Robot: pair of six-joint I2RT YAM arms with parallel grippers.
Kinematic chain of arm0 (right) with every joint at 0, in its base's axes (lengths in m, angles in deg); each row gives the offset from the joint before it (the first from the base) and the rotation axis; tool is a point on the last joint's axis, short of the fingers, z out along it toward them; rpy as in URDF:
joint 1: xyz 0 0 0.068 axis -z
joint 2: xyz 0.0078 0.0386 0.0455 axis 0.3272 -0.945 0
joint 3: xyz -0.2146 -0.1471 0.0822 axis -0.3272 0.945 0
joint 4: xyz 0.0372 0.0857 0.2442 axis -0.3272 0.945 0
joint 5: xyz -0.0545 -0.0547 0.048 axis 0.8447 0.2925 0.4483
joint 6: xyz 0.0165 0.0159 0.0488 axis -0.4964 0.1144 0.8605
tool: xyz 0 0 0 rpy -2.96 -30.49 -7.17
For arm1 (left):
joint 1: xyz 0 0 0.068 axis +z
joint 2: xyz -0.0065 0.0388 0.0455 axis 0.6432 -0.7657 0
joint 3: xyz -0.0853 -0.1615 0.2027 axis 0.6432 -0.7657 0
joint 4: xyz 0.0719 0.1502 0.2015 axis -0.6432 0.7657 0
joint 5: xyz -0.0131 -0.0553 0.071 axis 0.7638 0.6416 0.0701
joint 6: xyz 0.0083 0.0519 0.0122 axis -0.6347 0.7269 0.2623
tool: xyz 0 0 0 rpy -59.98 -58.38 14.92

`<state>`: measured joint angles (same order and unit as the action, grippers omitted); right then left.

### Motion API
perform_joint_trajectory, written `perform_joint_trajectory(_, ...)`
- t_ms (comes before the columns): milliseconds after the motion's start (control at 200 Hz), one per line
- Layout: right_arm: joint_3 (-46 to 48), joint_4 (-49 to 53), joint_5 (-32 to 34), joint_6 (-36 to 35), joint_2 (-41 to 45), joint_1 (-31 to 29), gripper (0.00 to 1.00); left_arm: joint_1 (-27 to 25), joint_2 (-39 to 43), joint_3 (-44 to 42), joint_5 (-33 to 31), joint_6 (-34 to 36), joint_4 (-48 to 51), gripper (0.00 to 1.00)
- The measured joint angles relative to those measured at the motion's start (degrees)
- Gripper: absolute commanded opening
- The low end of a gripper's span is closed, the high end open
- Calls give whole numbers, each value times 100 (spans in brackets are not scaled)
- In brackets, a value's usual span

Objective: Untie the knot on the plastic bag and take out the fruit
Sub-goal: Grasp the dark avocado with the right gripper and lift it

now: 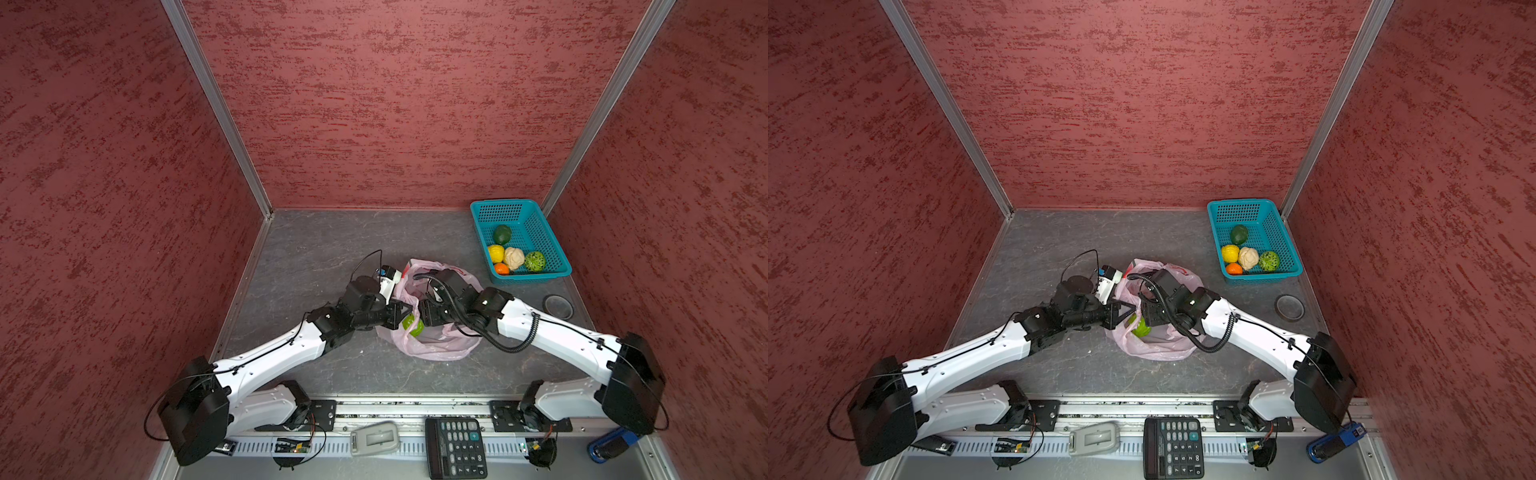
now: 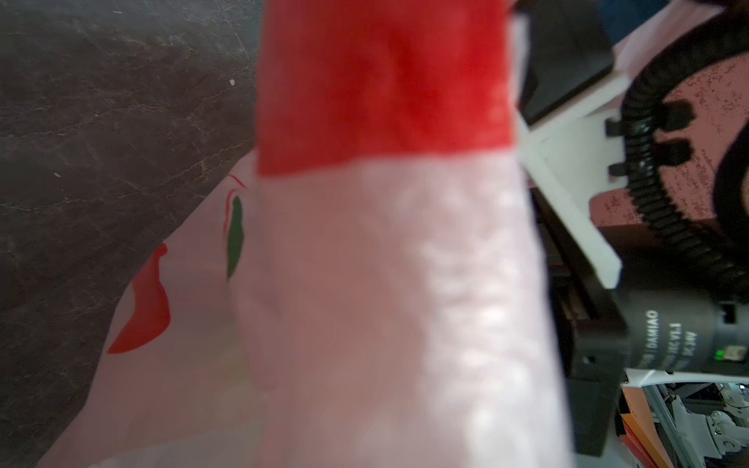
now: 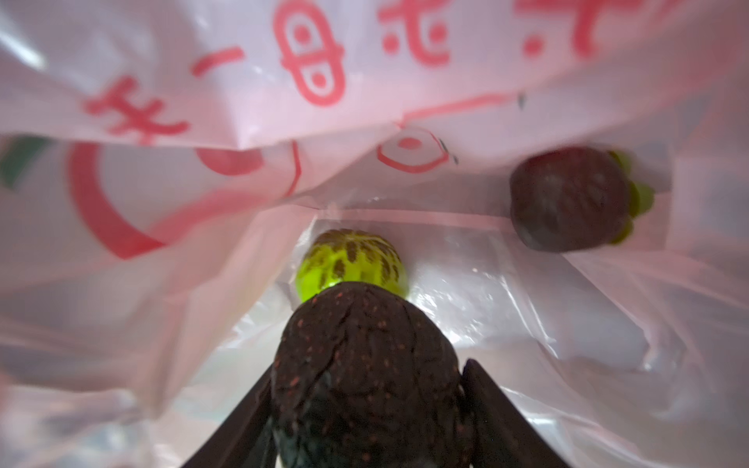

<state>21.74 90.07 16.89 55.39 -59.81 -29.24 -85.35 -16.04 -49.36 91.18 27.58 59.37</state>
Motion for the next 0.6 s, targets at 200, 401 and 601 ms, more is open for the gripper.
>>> perform_joint_trajectory(200, -236, -149, -52, 57, -243, 0, 42, 0, 61, -24, 0, 0, -39, 0)
perform_joint_trajectory(401, -466, -304, -61, 70, -750, 0, 42, 0, 212, -173, -17, 0, -48, 0)
perform_joint_trajectory(601, 26, -503, -131, -24, -511, -24, 42, 42, 518, -280, -101, 2, 111, 0)
